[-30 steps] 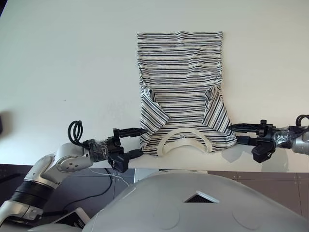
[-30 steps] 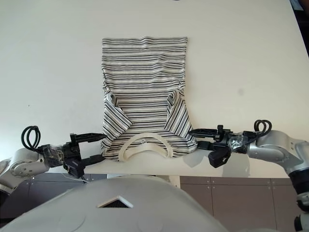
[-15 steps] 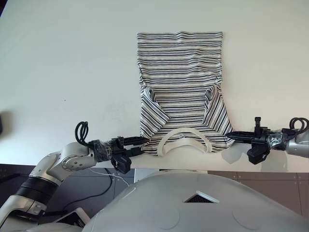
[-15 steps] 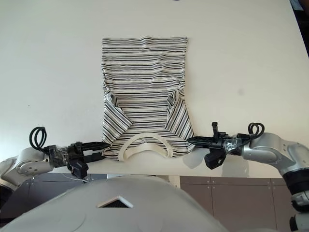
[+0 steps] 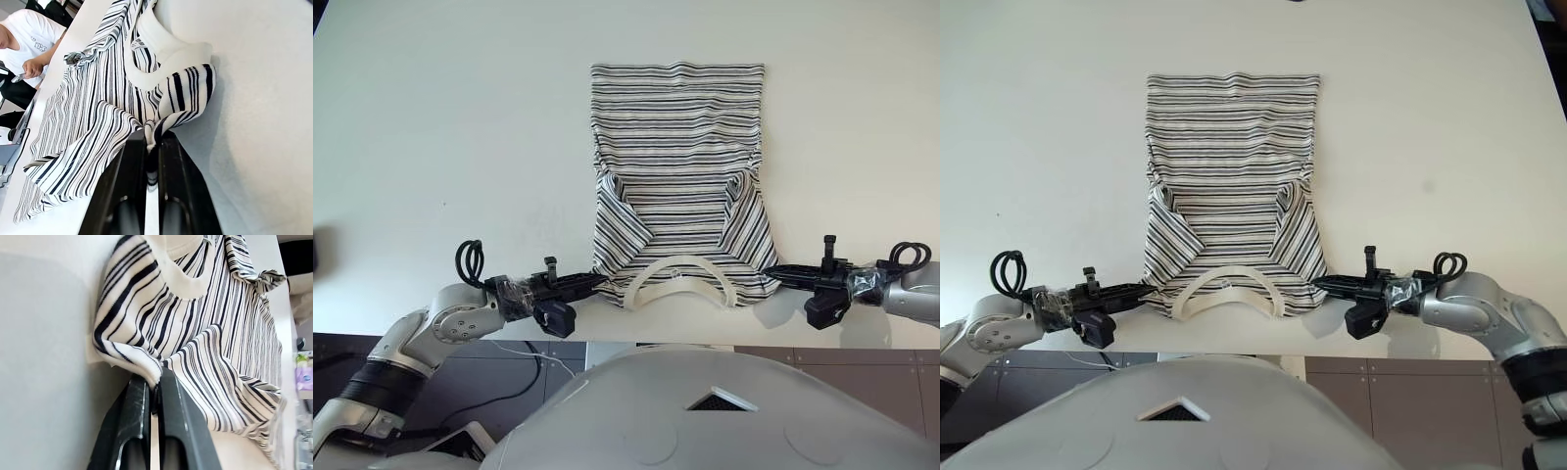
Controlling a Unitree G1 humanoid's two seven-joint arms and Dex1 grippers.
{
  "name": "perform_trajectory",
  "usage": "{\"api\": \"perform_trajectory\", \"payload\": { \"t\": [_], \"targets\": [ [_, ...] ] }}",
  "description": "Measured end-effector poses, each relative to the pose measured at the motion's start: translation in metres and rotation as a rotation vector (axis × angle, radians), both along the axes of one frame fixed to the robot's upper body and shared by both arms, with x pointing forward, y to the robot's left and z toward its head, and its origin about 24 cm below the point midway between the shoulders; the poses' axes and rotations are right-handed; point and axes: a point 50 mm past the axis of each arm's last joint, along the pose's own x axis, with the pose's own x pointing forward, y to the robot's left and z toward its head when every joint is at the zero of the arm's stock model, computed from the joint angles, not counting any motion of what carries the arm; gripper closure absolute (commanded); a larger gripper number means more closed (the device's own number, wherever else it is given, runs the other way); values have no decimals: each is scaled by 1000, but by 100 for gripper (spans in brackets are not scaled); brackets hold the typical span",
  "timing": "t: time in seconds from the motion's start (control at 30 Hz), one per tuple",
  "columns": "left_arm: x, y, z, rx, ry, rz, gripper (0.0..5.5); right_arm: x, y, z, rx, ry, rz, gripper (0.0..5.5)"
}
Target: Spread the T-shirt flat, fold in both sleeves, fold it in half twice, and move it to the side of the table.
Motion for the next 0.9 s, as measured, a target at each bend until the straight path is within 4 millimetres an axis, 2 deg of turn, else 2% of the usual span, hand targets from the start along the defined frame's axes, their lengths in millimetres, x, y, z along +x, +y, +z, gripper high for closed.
{"api": "perform_trajectory", "payload": {
  "t": [0.1,0.13,0.23,0.3,0.33,0.43,0.53,0.63,0.73,0.9],
  "targets": [
    [-27,-8,11,-20,233,51,538,-22,6,10,21,264,-70,540],
    [-30,-9,15,-22,274,58,538,-27,8,13,34,321,-81,540],
    [-28,-11,35,-71,392,130,538,-32,10,25,68,483,-140,540],
    [-15,-13,48,-161,451,217,538,-24,13,36,126,551,-201,540],
    [10,-9,62,-242,466,309,538,-7,16,47,202,580,-285,540],
    [62,-4,88,-403,387,425,538,40,19,70,381,534,-462,540],
    [116,-4,99,-542,286,549,538,95,26,84,551,462,-612,540],
    [160,-4,87,-539,212,639,538,141,34,76,587,358,-752,540],
    [190,-10,68,-505,186,676,538,172,42,59,584,283,-872,540],
    [215,-18,40,-471,184,708,538,195,45,43,586,222,-976,540]
  ]
}}
